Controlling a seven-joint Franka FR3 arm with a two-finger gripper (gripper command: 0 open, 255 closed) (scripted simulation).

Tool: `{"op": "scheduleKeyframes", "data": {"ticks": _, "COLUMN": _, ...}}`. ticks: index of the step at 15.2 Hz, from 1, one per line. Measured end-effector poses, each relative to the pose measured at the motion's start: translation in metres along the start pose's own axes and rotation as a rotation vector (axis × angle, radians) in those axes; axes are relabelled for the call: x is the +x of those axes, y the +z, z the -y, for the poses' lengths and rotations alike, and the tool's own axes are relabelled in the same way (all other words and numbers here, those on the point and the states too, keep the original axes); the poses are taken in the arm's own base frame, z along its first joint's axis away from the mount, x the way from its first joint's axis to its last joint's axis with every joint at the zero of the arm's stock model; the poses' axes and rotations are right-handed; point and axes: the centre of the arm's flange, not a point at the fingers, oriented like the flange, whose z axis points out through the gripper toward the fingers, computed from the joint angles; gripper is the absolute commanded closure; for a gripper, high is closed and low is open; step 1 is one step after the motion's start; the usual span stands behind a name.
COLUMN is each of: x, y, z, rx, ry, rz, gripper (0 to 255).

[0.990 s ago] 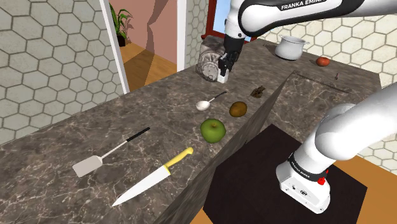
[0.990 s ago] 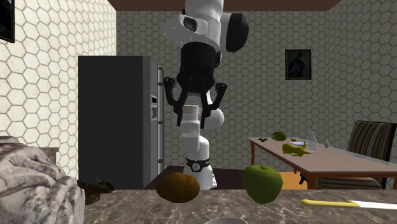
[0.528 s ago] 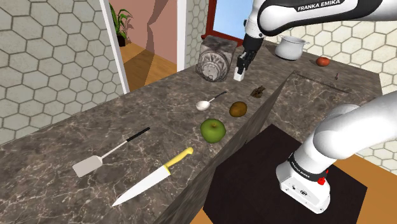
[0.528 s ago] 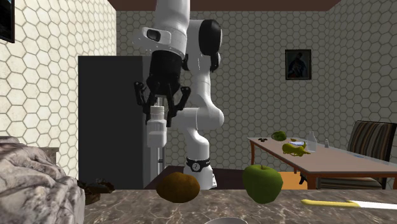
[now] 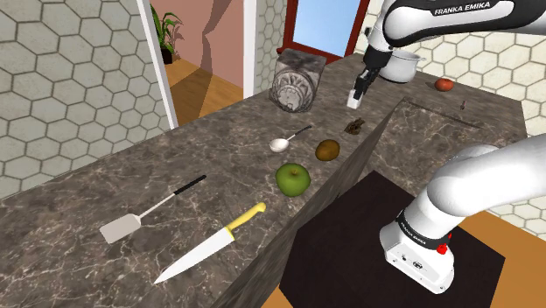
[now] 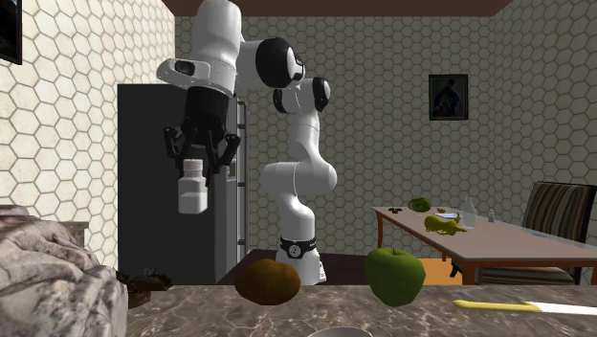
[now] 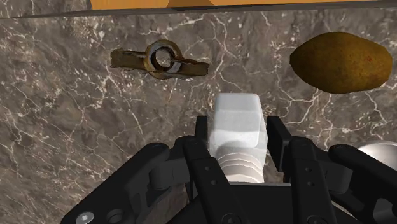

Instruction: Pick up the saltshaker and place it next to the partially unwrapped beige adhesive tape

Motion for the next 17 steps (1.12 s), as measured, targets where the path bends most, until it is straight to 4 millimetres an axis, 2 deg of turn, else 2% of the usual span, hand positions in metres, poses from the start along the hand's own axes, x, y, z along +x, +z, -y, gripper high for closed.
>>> {"op": "scheduleKeyframes", "data": {"ticks": 2, "x": -0.009, "y": 0.009, "z": -0.010, "rx": 0.000, "ry": -0.001, "rz": 0.000, "gripper": 255}}
{"op": "scheduleKeyframes", "data": {"ticks": 5, "x": -0.015, "y": 0.023, "z": -0.011, "rx": 0.001, "ry": -0.002, "rz": 0.000, "gripper": 255}}
{"op": "scheduleKeyframes", "data": {"ticks": 17, "x": -0.022, "y": 0.086, "z": -0.005, "rx": 0.001, "ry": -0.003, "rz": 0.000, "gripper": 255}}
